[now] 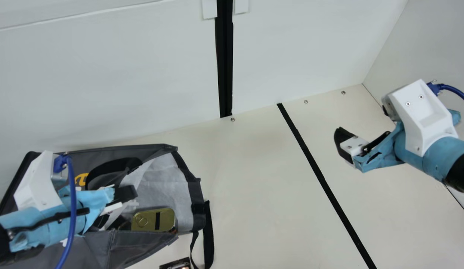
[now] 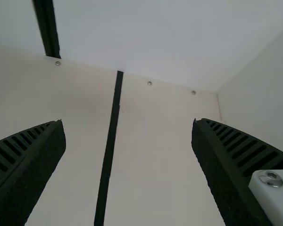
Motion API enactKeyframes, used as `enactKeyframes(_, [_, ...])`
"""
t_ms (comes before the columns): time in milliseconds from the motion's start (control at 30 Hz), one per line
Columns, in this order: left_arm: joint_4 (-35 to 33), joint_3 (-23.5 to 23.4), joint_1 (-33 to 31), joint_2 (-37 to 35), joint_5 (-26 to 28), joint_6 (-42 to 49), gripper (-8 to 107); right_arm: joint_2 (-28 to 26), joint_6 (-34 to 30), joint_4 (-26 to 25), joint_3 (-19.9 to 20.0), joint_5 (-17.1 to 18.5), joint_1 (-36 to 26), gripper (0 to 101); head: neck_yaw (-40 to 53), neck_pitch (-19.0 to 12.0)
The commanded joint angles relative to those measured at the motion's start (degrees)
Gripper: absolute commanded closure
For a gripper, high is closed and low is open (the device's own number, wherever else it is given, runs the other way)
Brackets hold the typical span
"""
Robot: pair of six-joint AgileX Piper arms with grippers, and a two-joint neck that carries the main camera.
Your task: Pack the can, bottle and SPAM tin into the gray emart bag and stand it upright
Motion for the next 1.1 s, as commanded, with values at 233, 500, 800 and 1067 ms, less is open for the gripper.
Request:
enactKeyframes(233, [0.0,0.0,0.0,0.0,0.0,0.0,107,-0.9,17.4,-17.1,-4.4,2.8,1.5,6,0.0,-1.3])
enactKeyframes(500, [0.0,0.0,0.0,0.0,0.0,0.0,107,-0.9,28.8,-26.6,-9.6,9.1,5.1,6,0.0,-1.3])
enactKeyframes(800, [0.0,0.0,0.0,0.0,0.0,0.0,107,-0.8,38.2,-31.3,-15.6,17.1,8.7,6,0.0,-1.3])
enactKeyframes(1067, [0.0,0.0,0.0,0.0,0.0,0.0,107,-0.7,43.0,-31.4,-17.9,20.8,8.7,6,0.0,-1.3])
